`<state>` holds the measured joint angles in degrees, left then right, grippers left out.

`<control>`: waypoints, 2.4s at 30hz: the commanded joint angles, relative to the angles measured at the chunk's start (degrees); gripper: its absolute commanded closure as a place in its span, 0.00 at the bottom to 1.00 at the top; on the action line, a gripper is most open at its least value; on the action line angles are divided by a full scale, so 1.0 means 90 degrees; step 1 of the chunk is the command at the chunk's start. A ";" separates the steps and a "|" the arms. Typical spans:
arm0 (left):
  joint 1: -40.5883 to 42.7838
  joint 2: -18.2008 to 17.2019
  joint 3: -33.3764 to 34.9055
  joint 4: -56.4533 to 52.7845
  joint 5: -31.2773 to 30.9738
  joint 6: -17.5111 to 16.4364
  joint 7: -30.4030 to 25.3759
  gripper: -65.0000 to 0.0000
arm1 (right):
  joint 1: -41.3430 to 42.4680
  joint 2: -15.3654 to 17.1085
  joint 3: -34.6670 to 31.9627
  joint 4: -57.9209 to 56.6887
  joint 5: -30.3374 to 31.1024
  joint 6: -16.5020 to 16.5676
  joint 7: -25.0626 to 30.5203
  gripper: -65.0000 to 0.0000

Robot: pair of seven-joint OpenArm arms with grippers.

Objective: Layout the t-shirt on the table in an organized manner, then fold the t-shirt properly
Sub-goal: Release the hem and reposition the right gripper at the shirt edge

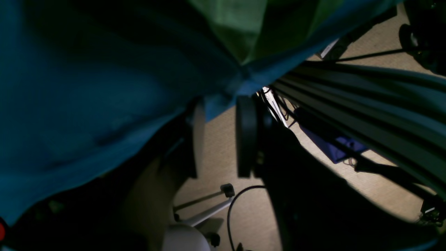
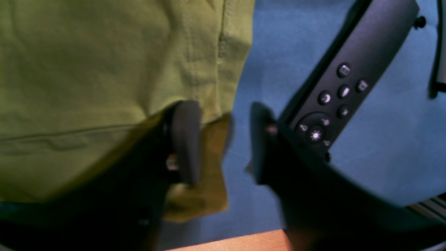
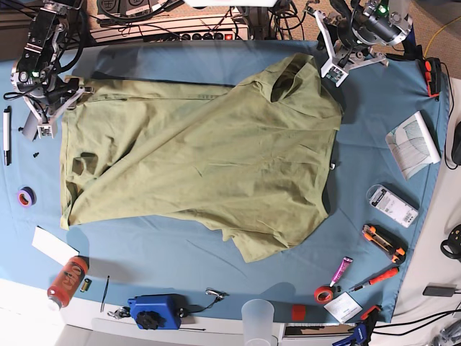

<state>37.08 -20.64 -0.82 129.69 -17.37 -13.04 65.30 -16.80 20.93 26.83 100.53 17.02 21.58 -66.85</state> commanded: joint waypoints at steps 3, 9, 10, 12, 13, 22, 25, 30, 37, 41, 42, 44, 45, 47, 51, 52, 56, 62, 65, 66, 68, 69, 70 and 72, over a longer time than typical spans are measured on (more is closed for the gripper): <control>0.0022 -0.0034 -0.0012 0.0121 -0.0046 0.0017 -0.0092 0.74 | 0.0051 0.0126 0.0024 0.0097 0.0005 0.0007 0.0036 0.92; 0.0022 -0.0034 -0.0012 0.0121 -0.0046 0.0017 -0.0092 0.74 | 0.0051 0.0126 0.0024 0.0117 0.0002 0.0010 -0.0070 1.00; 0.0022 -0.0034 -0.0015 0.0121 -0.0046 0.0019 -0.0090 0.74 | 0.0049 0.0129 0.0024 0.0160 0.0002 0.0032 -0.0073 1.00; 0.0022 -0.0034 -0.0012 0.0121 -0.0046 0.0019 -0.0090 0.74 | 0.0046 0.0129 0.0024 0.0318 0.0002 0.0143 -0.0080 1.00; 0.0022 -0.0034 -0.0015 0.0121 -0.0046 0.0019 -0.0090 0.74 | 0.0046 0.0126 0.0024 0.0425 0.0005 0.0151 -0.0085 1.00; 0.0022 -0.0034 -0.0015 0.0121 -0.0046 0.0017 -0.0095 0.74 | -0.0112 0.0126 0.0027 0.1205 0.0005 0.0214 -0.0182 1.00; 0.0022 -0.0034 -0.0012 0.0121 -0.0046 0.0017 -0.0092 0.74 | -0.0112 0.0126 0.0027 0.1205 0.0005 0.0211 -0.0192 1.00; 0.0022 -0.0034 -0.0012 0.0121 -0.0046 0.0017 -0.0092 0.74 | -0.0112 0.0126 0.0024 0.1190 0.0002 0.0219 -0.0374 0.71; 0.0022 -0.0034 -0.0012 0.0121 -0.0046 0.0017 -0.0146 0.74 | -0.0109 0.0126 0.0024 0.0593 -0.0012 0.0165 -0.0124 0.64; 0.0022 -0.0034 -0.0015 0.0121 -0.0046 0.0017 -0.0257 0.74 | -0.0107 0.0124 0.0024 0.0148 0.0012 0.0170 0.0265 0.64; 0.0017 -0.0034 -0.0012 0.0121 -0.0046 0.0017 -0.0257 0.74 | -0.0107 0.0124 0.0024 0.0112 0.0010 0.0172 0.0274 0.64; -0.0002 -0.0034 -0.0012 0.0121 -0.0063 0.0017 -0.0257 0.74 | -0.0107 0.0126 0.0024 0.0109 0.0010 0.0175 0.0255 0.66; -0.0012 -0.0034 -0.0012 0.0121 -0.0095 0.0017 -0.0257 0.74 | -0.0107 0.0126 0.0024 0.0109 0.0010 0.0175 0.0243 0.70; -0.0012 -0.0034 -0.0012 0.0121 -0.0146 0.0017 -0.0257 0.74 | -0.0107 0.0124 0.0024 0.0109 0.0010 0.0175 0.0238 0.84; -0.0012 -0.0034 -0.0012 0.0121 -0.0192 0.0017 -0.0257 0.74 | -0.0107 0.0124 0.0024 0.0109 0.0007 0.0172 0.0211 1.00; -0.0012 -0.0034 -0.0012 0.0121 -0.0192 0.0017 -0.0257 0.74 | -0.0107 0.0126 0.0024 0.0109 0.0005 0.0170 0.0189 1.00; -0.0012 -0.0034 -0.0012 0.0121 -0.0192 0.0017 -0.0257 0.74 | -0.0107 0.0126 0.0024 0.0112 0.0005 0.0170 0.0141 1.00; -0.0010 -0.0034 -0.0012 0.0121 -0.0192 0.0017 -0.0257 0.74 | -0.0109 0.0124 0.0024 0.0420 0.0007 0.0170 0.0138 1.00; -0.0010 -0.0034 -0.0012 0.0121 -0.0189 0.0017 -0.0257 0.74 | -0.0112 0.0124 0.0024 0.0661 0.0010 0.0172 0.0131 1.00; -0.0010 -0.0034 -0.0012 0.0121 -0.0192 0.0017 -0.0257 0.74 | -0.0114 0.0126 0.0024 0.0692 0.0010 0.0172 0.0112 1.00; -0.0010 -0.0034 -0.0012 0.0121 -0.0189 0.0017 -0.0255 0.74 | -0.0131 0.0124 0.0024 0.0699 0.0010 0.0170 0.0124 1.00; -0.0010 -0.0034 -0.0012 0.0121 -0.0189 0.0017 -0.0257 0.74 | -0.0136 0.0119 0.0027 0.0699 0.0010 0.0170 0.0121 1.00; -0.0012 -0.0034 -0.0012 0.0121 -0.0192 0.0017 -0.0257 0.74 | -0.0146 0.0126 0.0027 0.0702 0.0012 0.0172 0.0121 1.00; -0.0010 -0.0034 -0.0012 0.0121 -0.0189 0.0017 -0.0255 0.74 | -0.0185 0.0126 0.0032 0.0702 0.0012 0.0170 0.0083 1.00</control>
<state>36.62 -20.64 -0.82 129.69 -18.65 -13.04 63.79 -18.59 20.93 26.83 105.82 17.19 23.40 -66.46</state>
